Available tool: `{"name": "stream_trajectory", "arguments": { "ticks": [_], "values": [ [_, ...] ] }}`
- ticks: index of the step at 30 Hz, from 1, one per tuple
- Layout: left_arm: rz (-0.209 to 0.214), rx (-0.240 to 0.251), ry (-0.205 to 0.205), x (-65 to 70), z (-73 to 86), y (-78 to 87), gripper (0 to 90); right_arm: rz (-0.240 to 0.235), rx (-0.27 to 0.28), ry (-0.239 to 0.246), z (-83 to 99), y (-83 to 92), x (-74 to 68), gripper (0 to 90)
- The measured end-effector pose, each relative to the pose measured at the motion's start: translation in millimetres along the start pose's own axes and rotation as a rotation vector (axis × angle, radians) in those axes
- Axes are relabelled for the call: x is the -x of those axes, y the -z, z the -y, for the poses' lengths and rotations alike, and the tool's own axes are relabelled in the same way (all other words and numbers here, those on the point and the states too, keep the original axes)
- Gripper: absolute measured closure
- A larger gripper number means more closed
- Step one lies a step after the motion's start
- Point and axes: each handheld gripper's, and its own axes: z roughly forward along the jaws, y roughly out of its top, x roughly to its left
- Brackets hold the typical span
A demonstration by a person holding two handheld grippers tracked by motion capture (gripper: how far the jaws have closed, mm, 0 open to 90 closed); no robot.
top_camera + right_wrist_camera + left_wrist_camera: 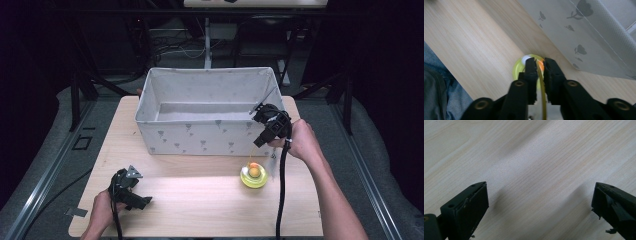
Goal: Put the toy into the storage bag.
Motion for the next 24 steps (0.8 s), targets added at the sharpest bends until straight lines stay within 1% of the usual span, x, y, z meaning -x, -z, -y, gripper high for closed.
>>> {"name": "stream_trajectory", "arguments": {
  "ticks": [1,2,3,4,5,6,8,10,11,18,19,21,22,23,24],
  "values": [
    [0.0,0.0,-0.001,0.0,0.0,-0.1,1.0,0.001,-0.023,0.007,-0.1,-0.8,0.2,83.3],
    [0.0,0.0,-0.001,-0.1,0.0,-0.1,1.1,0.011,-0.031,0.007,0.2,-2.3,-0.2,85.8],
    [0.001,0.0,-0.001,-0.1,0.0,-0.2,1.1,0.015,-0.034,0.006,0.7,-3.5,-0.4,86.4],
    [0.0,-0.001,-0.001,-0.2,0.0,-0.3,1.1,0.016,-0.035,0.004,0.9,-4.2,-0.3,87.3],
    [0.002,-0.002,-0.001,-0.2,0.0,-0.5,1.1,0.022,-0.024,-0.002,1.4,-4.6,-0.1,87.6],
    [0.001,-0.003,-0.001,0.0,0.0,-0.5,1.1,0.018,-0.024,-0.006,1.6,-4.8,-0.2,87.6],
    [-0.001,0.0,-0.002,0.2,-0.1,0.1,1.0,0.031,-0.029,-0.019,1.5,-4.8,-1.5,87.7],
    [0.001,0.0,0.0,-0.2,-0.1,0.1,1.1,0.03,-0.029,-0.022,1.1,-5.2,-3.2,87.7],
    [0.0,0.0,0.0,-0.2,-0.1,0.0,1.1,0.045,-0.043,-0.011,0.2,-4.5,-4.5,87.6],
    [0.002,-0.004,0.0,-0.2,-0.1,-0.8,1.1,0.041,-0.031,-0.022,-0.5,-5.0,-5.9,88.0],
    [0.002,-0.005,-0.001,-0.2,-0.2,-0.9,1.1,0.047,-0.042,-0.017,-1.3,-4.4,-6.4,88.0],
    [0.002,-0.005,-0.001,0.0,-0.2,-0.8,1.1,0.049,-0.041,-0.021,-2.3,-3.0,-7.8,88.1],
    [0.003,-0.001,0.0,-0.1,-0.1,-0.5,1.1,0.051,-0.059,-0.018,-3.1,-2.4,-8.6,88.2],
    [0.004,0.002,0.001,-0.3,0.0,-0.2,1.0,0.056,-0.049,-0.01,-3.0,-2.0,-9.1,88.2],
    [0.005,0.007,0.004,-0.5,0.0,0.1,1.0,0.048,-0.047,-0.013,-2.9,-1.9,-9.9,88.2]
  ]
}}
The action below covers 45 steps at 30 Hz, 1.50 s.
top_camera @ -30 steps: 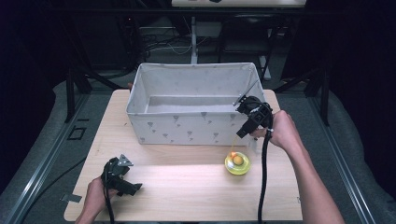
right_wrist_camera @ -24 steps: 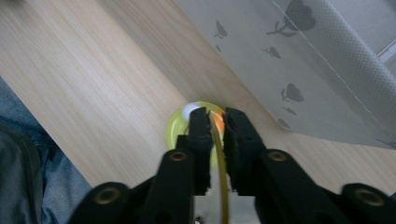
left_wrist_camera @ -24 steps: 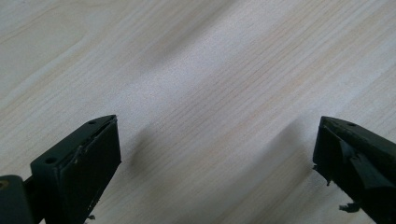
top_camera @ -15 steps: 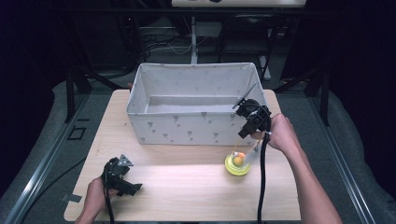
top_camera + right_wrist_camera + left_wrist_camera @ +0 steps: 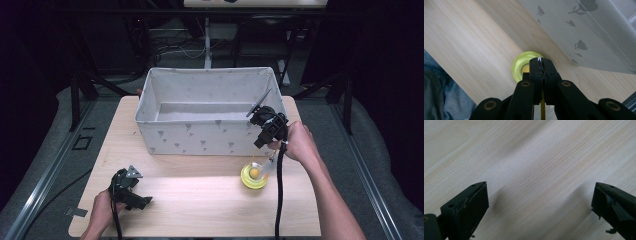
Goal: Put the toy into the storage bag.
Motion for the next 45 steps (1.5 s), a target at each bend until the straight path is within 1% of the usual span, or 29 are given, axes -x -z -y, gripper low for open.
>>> {"name": "stream_trajectory", "arguments": {
  "ticks": [1,2,3,4,5,6,7,8,10,12,13,15,16,24,28,32,35,37,38,39,44,45],
  "values": [
    [-0.002,0.001,0.002,-0.1,0.0,0.4,1.0,0.004,0.001,0.002,0.1,0.5,-0.6,88.3],
    [-0.002,0.004,0.002,-0.4,0.0,0.6,1.0,0.001,0.017,0.002,0.8,1.4,-1.4,88.3],
    [-0.001,0.005,0.005,-0.6,0.1,0.6,1.0,0.001,0.017,0.002,0.8,1.4,-1.4,88.3],
    [-0.002,0.005,0.004,-0.6,0.1,0.6,1.0,0.004,0.017,-0.003,0.7,3.2,-2.0,88.3],
    [0.0,0.006,0.004,-0.6,0.0,0.7,1.0,0.01,0.018,-0.001,0.8,5.0,-2.0,88.3],
    [0.005,0.009,0.006,-0.8,0.0,0.7,0.8,0.004,0.024,0.006,1.0,6.8,-2.5,88.4],
    [0.005,0.012,0.008,-0.7,0.0,0.9,0.5,0.012,0.031,0.008,1.0,9.2,-3.0,88.4],
    [0.002,0.013,0.008,-0.4,-0.1,1.1,0.4,0.012,0.033,0.004,0.9,11.4,-3.5,88.4],
    [0.002,0.012,0.007,-0.2,-0.2,1.0,0.4,0.017,0.043,0.018,0.0,18.6,-5.4,88.3],
    [0.001,0.012,0.007,-0.1,-0.2,1.0,0.4,0.022,0.054,0.014,0.0,20.2,-6.9,88.3],
    [0.001,0.012,0.007,-0.1,-0.3,1.0,0.4,0.023,0.045,0.025,-0.8,23.9,-7.4,88.4],
    [0.001,0.011,0.007,-0.2,-0.2,1.0,0.4,0.034,0.051,0.027,-1.3,27.0,-9.5,88.3],
    [0.0,0.011,0.007,-0.3,-0.2,1.0,0.4,0.029,0.045,0.036,-2.1,30.3,-10.6,88.4],
    [-0.004,0.007,0.004,-0.3,-0.3,1.1,0.6,0.037,0.049,0.058,-5.6,36.8,-16.1,88.3],
    [-0.005,0.008,0.005,-0.3,-0.3,1.3,0.6,0.035,0.053,0.064,-8.0,38.1,-17.7,88.3],
    [-0.004,0.008,0.005,-0.3,-0.3,1.2,0.6,0.043,0.055,0.069,-10.0,42.0,-19.0,88.3],
    [-0.005,0.01,0.004,-0.1,-0.4,1.3,0.6,0.048,0.059,0.073,-10.9,46.5,-19.6,88.4],
    [-0.006,0.009,0.004,0.0,-0.5,1.2,0.6,0.042,0.062,0.076,-11.3,50.0,-19.9,88.4],
    [-0.006,0.009,0.004,0.1,-0.5,1.4,0.6,0.045,0.071,0.071,-11.2,51.6,-20.5,88.4],
    [-0.005,0.01,0.005,0.2,-0.4,1.5,0.6,0.043,0.071,0.077,-11.7,56.0,-21.0,88.4],
    [-0.004,0.011,0.006,0.0,-0.4,1.6,0.6,0.056,0.073,0.085,-14.0,64.4,-22.3,88.4],
    [-0.004,0.011,0.007,0.0,-0.4,1.7,0.6,0.052,0.075,0.089,-14.6,65.7,-22.9,88.4]
  ]
}}
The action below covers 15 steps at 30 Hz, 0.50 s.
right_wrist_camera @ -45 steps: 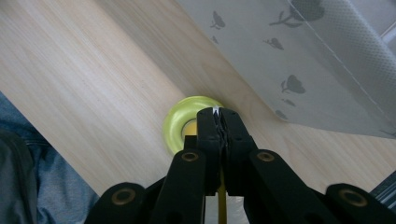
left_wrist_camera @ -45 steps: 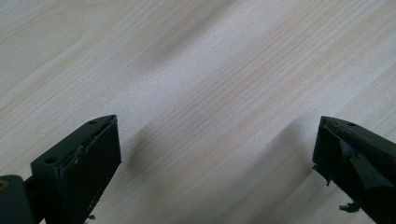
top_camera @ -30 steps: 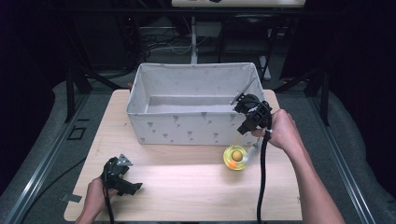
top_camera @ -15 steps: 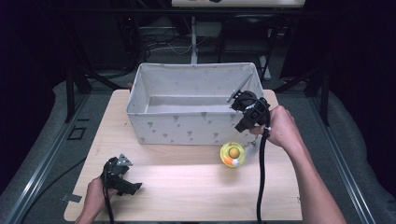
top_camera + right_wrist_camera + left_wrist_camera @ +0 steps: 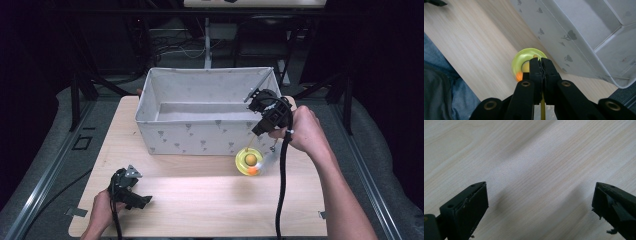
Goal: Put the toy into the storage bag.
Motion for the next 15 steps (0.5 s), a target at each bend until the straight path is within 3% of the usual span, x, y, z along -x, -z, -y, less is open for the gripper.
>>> {"name": "stream_trajectory", "arguments": {
  "ticks": [15],
  "values": [
    [-0.001,-0.003,-0.004,-0.3,0.0,0.0,0.6,0.008,-0.024,0.033,-15.7,19.8,-2.4,88.3]
  ]
}}
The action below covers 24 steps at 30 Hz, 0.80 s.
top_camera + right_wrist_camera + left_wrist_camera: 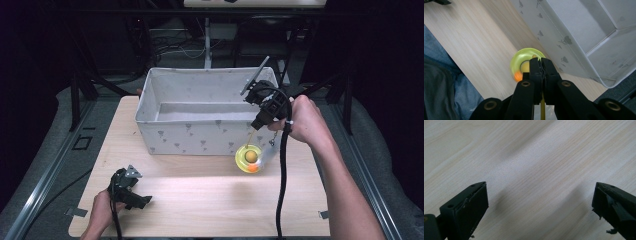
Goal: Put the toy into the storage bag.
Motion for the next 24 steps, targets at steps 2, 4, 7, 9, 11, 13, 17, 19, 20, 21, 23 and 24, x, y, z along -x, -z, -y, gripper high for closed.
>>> {"name": "stream_trajectory", "arguments": {
  "ticks": [2,4,7,9,11,13,17,19,20,21,23,24],
  "values": [
    [-0.001,0.001,0.002,0.0,0.1,-0.2,0.6,0.004,0.0,0.001,-1.6,3.8,-0.1,88.4],
    [0.006,-0.003,0.0,-0.4,0.0,0.0,0.6,0.005,0.003,0.004,-3.2,7.6,-0.2,88.4],
    [0.007,-0.002,-0.001,-0.4,-0.1,0.0,0.7,0.009,0.001,0.005,-5.5,13.8,-0.6,88.4],
    [0.006,-0.002,-0.001,-0.5,0.0,0.2,0.6,0.012,0.001,0.009,-7.0,17.9,-1.1,88.4],
    [0.005,-0.002,0.0,-0.6,0.0,0.2,0.7,0.012,-0.001,0.011,-8.6,21.7,-1.6,88.3],
    [0.005,-0.001,0.0,-0.7,-0.1,0.3,0.6,0.014,0.0,0.01,-10.3,25.2,-1.6,88.3],
    [0.006,-0.002,-0.001,-0.7,-0.2,0.5,0.6,0.02,0.001,0.011,-14.3,33.8,-0.8,88.4],
    [0.003,0.0,-0.001,-1.0,-0.1,0.9,0.7,0.025,0.005,0.012,-16.3,39.4,-1.2,88.4],
    [0.004,-0.001,0.0,-1.2,-0.1,1.0,0.7,0.022,0.006,0.015,-16.9,41.2,-1.2,88.4],
    [0.004,0.0,0.0,-1.2,-0.1,1.0,0.7,0.022,0.004,0.016,-17.7,43.5,-1.4,88.4],
    [0.004,-0.002,-0.002,-1.1,-0.2,1.2,0.7,0.027,0.006,0.015,-19.3,48.2,-1.6,88.4],
    [0.003,0.0,-0.003,-1.0,-0.2,1.1,0.7,0.027,0.01,0.012,-19.8,50.1,-2.1,88.4]
  ]
}}
